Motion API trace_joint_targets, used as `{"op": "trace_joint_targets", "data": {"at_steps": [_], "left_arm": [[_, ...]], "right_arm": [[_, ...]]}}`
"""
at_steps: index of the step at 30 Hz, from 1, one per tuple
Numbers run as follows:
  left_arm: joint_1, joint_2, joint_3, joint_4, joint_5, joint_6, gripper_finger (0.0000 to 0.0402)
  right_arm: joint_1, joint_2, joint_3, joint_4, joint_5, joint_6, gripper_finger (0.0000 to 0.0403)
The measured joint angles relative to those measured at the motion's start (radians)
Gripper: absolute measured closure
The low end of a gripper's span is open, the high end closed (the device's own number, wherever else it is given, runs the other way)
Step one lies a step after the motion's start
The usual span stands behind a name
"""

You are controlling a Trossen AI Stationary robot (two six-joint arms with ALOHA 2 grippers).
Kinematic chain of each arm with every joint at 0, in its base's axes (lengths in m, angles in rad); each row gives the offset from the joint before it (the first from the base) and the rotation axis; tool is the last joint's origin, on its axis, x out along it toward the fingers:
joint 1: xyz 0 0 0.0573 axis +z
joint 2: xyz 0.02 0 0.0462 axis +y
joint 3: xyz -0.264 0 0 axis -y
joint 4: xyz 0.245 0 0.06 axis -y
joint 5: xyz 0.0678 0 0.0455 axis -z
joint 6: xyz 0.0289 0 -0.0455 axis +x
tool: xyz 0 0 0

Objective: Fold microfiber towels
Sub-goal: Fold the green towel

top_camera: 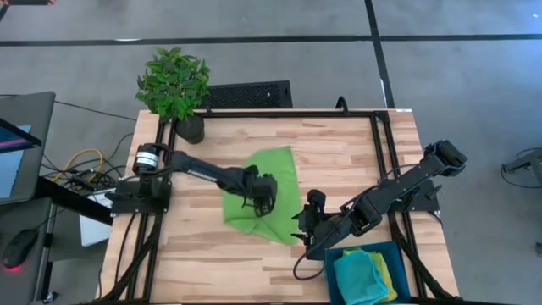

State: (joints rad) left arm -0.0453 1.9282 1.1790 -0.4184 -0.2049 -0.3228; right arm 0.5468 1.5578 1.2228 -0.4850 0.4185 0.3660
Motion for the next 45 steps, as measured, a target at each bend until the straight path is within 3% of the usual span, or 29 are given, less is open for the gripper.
{"op": "trace_joint_targets", "data": {"at_steps": [5,9,15,20,25,31,38,45], "left_arm": [[0.058,-0.003,0.002,0.025,0.003,0.042,0.0251],[0.034,-0.053,0.002,0.017,0.006,0.059,0.0251],[-0.086,-0.155,0.003,-0.008,-0.002,0.067,0.0251],[-0.254,-0.171,0.005,-0.062,-0.014,0.031,0.0251],[-0.420,-0.159,0.005,-0.084,-0.154,-0.077,0.0251],[-0.529,-0.130,0.004,-0.117,-0.318,-0.260,0.0251],[-0.541,-0.006,0.000,-0.137,-0.382,-0.371,0.0251],[-0.525,0.034,0.001,-0.173,-0.391,-0.453,0.0251]], "right_arm": [[0.000,0.000,0.000,0.000,0.001,-0.029,0.0159],[0.000,0.000,0.000,0.001,0.001,-0.031,0.0159],[-0.006,0.000,0.000,0.010,0.000,-0.034,0.0159],[-0.008,0.000,0.000,0.013,-0.001,-0.034,0.0159],[-0.007,0.000,0.000,0.019,-0.001,-0.034,0.0159],[-0.008,0.000,0.000,0.019,0.001,-0.034,0.0159],[-0.010,0.005,-0.003,0.023,0.002,-0.034,0.0159],[-0.016,0.030,-0.001,0.031,0.002,-0.034,0.0159]]}}
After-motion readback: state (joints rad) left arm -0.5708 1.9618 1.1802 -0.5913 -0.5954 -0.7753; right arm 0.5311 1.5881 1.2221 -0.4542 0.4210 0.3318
